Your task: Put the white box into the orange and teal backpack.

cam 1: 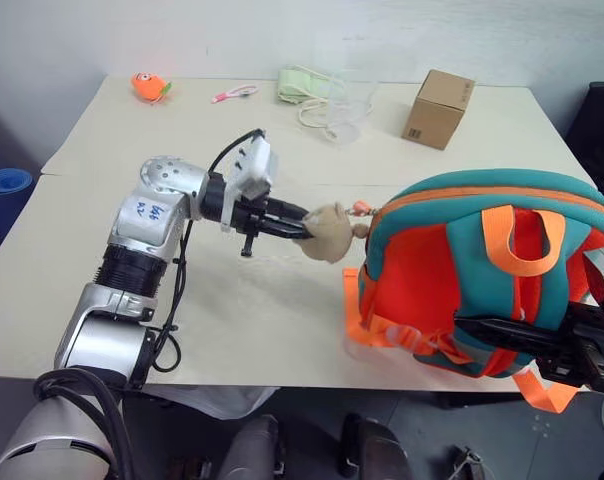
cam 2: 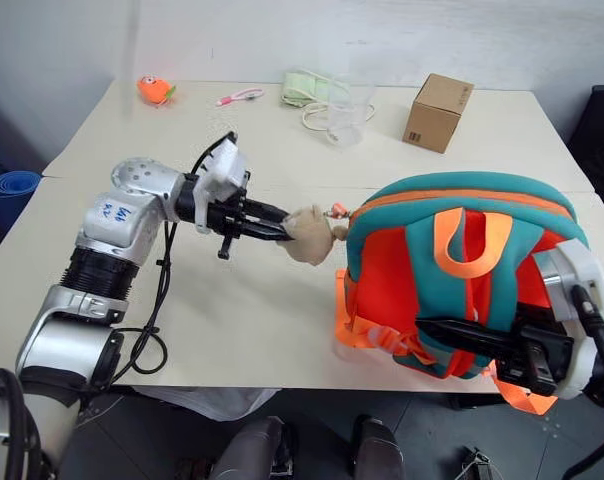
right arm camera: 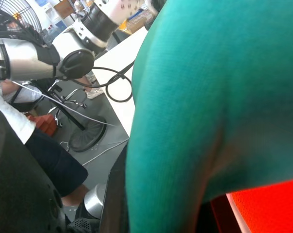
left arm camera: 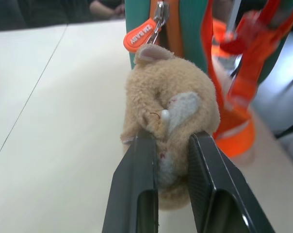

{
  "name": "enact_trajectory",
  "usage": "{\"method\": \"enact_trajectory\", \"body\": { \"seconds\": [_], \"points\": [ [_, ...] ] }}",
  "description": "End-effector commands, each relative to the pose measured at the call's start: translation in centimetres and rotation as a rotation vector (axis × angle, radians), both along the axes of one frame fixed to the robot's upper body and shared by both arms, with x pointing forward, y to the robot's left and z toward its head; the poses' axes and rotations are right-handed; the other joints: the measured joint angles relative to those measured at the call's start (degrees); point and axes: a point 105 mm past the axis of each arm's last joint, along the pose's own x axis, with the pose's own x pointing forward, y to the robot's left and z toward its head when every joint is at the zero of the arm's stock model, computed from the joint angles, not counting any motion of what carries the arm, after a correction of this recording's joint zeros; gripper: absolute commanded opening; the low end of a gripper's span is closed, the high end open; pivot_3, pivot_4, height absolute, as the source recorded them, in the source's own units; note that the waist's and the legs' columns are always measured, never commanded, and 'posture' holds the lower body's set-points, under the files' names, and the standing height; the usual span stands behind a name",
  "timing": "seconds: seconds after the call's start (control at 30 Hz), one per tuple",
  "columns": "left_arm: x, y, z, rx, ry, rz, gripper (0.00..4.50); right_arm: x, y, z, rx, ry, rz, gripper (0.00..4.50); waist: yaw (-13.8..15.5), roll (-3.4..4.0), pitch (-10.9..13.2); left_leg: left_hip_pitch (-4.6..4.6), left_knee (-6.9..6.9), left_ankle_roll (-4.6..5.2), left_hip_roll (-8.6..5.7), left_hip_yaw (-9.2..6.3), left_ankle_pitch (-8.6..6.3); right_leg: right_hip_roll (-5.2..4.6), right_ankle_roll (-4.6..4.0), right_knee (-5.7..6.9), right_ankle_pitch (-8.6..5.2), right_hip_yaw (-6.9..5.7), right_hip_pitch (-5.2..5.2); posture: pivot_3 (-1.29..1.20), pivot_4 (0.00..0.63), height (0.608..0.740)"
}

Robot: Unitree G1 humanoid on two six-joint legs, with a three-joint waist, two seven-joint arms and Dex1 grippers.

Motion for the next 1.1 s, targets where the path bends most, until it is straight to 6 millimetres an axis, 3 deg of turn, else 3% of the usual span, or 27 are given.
{"method": "enact_trajectory", "body": {
  "seconds": [0.03, 0.13, 0.23, 0.33, 0.4, 0.43, 0.53, 0.77, 0.87, 0.93, 1.0, 1.1],
  "points": [
    [-0.6, -2.1, -6.4, 0.220, -0.160, -0.081, 0.47, 0.3, -0.8, 0.1, 0.008, -0.035, -0.039, 0.00, 0.0, 0.03, 0.0, 0.01, -0.01, 0.02, 0.00, 0.00, -0.02, -0.02, 0.01, -0.04, 0.01, 0.03, 0.02, 0.00, 0.150, 0.740],
    [-3.2, -4.6, -8.7, 0.218, -0.201, -0.226, 0.47, 0.8, -1.4, -0.2, -0.006, -0.045, -0.069, 0.00, -0.1, -0.04, 0.0, 0.00, -0.02, 0.06, 0.00, 0.09, -0.11, -0.04, 0.02, -0.06, 0.02, 0.14, -0.02, 0.00, 0.150, 0.740],
    [-5.6, -6.4, -9.4, 0.157, -0.171, -0.306, 0.47, 1.4, -1.9, -0.8, -0.030, -0.052, -0.103, 0.00, 0.0, 0.10, -0.2, 0.02, -0.01, 0.03, 0.03, 0.03, -0.12, -0.12, 0.01, -0.10, 0.02, 0.41, 0.02, 0.00, 0.150, 0.740],
    [-5.0, -6.0, -9.6, 0.169, -0.189, -0.266, 0.47, 1.9, -2.5, -1.3, -0.053, -0.061, -0.143, 0.00, 0.3, 0.12, -0.2, 0.03, -0.01, 0.05, 0.03, -0.01, -0.14, -0.13, 0.01, -0.13, 0.02, 0.42, 0.05, 0.00, 0.150, 0.740],
    [-4.0, -4.5, -9.3, 0.169, -0.150, -0.210, 0.47, 2.2, -3.2, -2.0, -0.083, -0.053, -0.182, 0.00, 0.4, 0.13, -0.2, 0.03, 0.00, 0.06, 0.02, 0.01, -0.14, -0.12, 0.01, -0.18, 0.02, 0.43, 0.04, 0.00, 0.150, 0.740],
    [-3.8, -3.9, -9.1, 0.158, -0.114, -0.192, 0.47, 2.3, -3.6, -2.2, -0.096, -0.042, -0.202, 0.30, 0.3, 0.13, -0.2, 0.05, 0.00, 0.06, 0.02, 0.02, -0.14, -0.11, 0.01, -0.18, 0.02, 0.43, 0.04, 0.00, 0.150, 0.740],
    [-4.2, -2.3, -8.1, 0.092, 0.043, -0.163, 1.39, 2.5, -5.3, -2.3, -0.128, -0.022, -0.255, 1.20, -0.2, 0.13, -0.2, 0.08, 0.00, 0.06, 0.03, 0.03, -0.14, -0.07, 0.00, -0.14, 0.01, 0.39, 0.04, 0.00, 0.150, 0.740],
    [-4.5, 4.2, -3.4, -0.075, 0.312, -0.028, 3.65, -0.2, -11.9, 1.6, -0.162, -0.012, -0.372, 3.66, -0.9, 0.24, -0.2, 0.02, -0.01, 0.08, 0.04, 0.04, -0.13, 0.04, 0.00, -0.03, 0.01, 0.17, 0.01, 0.00, 0.150, 0.740],
    [-4.5, 9.0, -0.3, -0.131, 0.352, 0.096, 4.49, -2.1, -17.0, 4.1, -0.175, -0.010, -0.532, 4.50, -1.0, 0.24, -0.2, 0.02, -0.01, 0.13, 0.04, 0.06, -0.16, 0.01, 0.00, -0.06, 0.01, 0.07, 0.01, 0.00, 0.150, 0.740],
    [-4.6, 10.8, 2.0, -0.185, 0.339, 0.166, 4.49, -2.8, -19.5, 5.2, -0.161, -0.034, -0.625, 4.50, -1.3, 0.21, -0.2, 0.01, -0.02, 0.15, 0.03, 0.05, -0.20, 0.02, 0.00, -0.08, 0.01, 0.08, -0.01, 0.00, 0.150, 0.740],
    [-4.7, 11.3, 3.2, -0.233, 0.333, 0.200, 4.49, -3.0, -20.5, 5.5, -0.154, -0.050, -0.657, 4.50, -1.5, 0.20, -0.2, 0.02, -0.03, 0.14, 0.03, 0.02, -0.24, -0.01, -0.01, -0.12, 0.00, 0.10, 0.03, 0.00, 0.150, 0.740],
    [-4.3, 11.0, 2.8, -0.268, 0.277, 0.260, 4.49, -1.9, -20.6, 3.6, -0.170, -0.088, -0.705, 4.50, -1.6, 0.20, -0.2, 0.05, -0.02, 0.08, 0.03, -0.05, -0.28, -0.14, 0.00, -0.15, 0.00, 0.41, 0.10, 0.00, 0.150, 0.740]
  ]
}}
